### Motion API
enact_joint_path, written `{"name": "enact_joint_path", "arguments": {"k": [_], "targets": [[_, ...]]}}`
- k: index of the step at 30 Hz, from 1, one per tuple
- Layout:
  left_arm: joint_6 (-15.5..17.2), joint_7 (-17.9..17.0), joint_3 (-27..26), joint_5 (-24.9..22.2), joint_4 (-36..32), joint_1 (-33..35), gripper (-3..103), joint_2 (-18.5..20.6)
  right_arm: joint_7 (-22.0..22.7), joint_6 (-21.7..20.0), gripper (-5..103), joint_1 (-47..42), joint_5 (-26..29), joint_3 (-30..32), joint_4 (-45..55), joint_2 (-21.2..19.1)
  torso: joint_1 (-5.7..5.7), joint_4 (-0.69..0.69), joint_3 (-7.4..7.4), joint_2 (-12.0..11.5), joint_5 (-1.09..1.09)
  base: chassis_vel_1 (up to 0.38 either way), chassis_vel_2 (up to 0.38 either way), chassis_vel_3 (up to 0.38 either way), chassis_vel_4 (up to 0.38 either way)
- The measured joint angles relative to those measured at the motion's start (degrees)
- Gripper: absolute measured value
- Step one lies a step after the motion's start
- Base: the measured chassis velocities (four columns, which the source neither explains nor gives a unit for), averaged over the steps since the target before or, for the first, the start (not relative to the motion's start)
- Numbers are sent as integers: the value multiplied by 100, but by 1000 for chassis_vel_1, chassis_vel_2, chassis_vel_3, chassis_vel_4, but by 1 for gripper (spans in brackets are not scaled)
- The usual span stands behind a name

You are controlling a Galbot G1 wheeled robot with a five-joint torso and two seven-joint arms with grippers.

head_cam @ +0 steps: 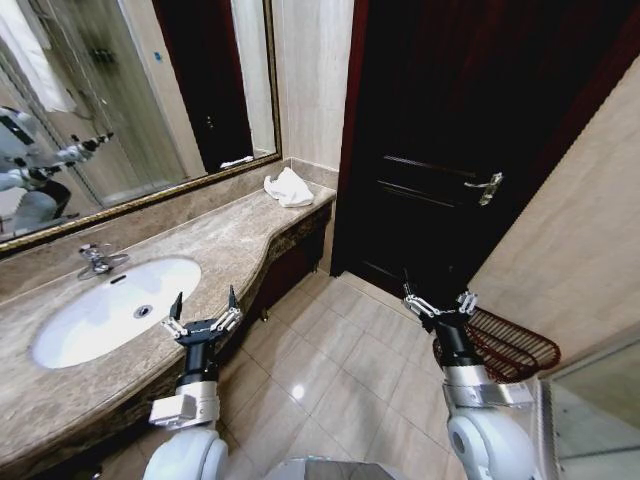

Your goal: Discard the used towel into the hamper.

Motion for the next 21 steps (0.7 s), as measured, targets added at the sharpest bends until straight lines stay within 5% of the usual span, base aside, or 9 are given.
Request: {"name": "enact_joint_path", "arguments": {"k": [21], "targets": [[-101, 399, 115, -155, 165, -16, 100, 0, -101, 126, 100, -60, 2, 22, -27, 36, 0, 0, 0, 0, 0, -54, 49, 49, -57]]}}
